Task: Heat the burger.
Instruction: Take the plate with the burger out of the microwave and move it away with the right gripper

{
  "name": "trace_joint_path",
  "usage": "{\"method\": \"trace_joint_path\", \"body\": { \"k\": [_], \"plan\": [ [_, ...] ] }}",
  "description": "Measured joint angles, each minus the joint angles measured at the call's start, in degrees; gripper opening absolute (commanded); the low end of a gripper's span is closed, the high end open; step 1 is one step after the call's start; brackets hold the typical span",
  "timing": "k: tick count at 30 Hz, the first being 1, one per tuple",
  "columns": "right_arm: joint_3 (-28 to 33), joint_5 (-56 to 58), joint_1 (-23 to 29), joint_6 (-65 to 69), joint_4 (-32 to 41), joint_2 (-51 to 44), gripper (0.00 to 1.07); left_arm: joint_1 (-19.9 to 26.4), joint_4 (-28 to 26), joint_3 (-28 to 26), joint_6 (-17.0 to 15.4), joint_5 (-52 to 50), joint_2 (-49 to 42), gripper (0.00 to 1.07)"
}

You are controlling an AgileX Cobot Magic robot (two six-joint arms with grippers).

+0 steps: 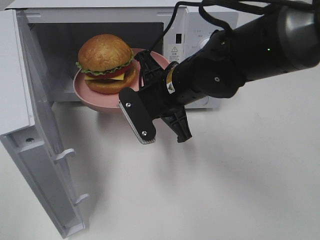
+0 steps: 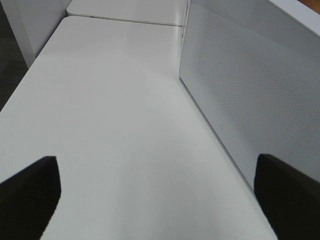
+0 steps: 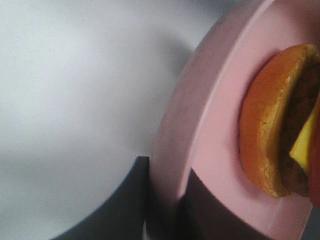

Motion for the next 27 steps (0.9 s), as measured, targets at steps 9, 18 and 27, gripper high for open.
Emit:
{"method": "trace_joint_path", "body": {
  "k": [9, 18, 27],
  "plan": [
    [9.57, -1.83, 0.0, 0.34, 0.11, -7.28, 0.0, 0.0, 0.0, 0.0, 0.0, 0.0, 0.0, 0.98],
    [15.99, -1.83, -0.06, 0.46, 0.17, -13.41, 0.0, 0.0, 0.0, 0.0, 0.0, 0.0, 0.0, 0.98],
    [22.63, -1.55, -0.06, 0.52, 0.23, -21.72, 0.0, 0.0, 0.0, 0.0, 0.0, 0.0, 0.0, 0.98]
  ]
}}
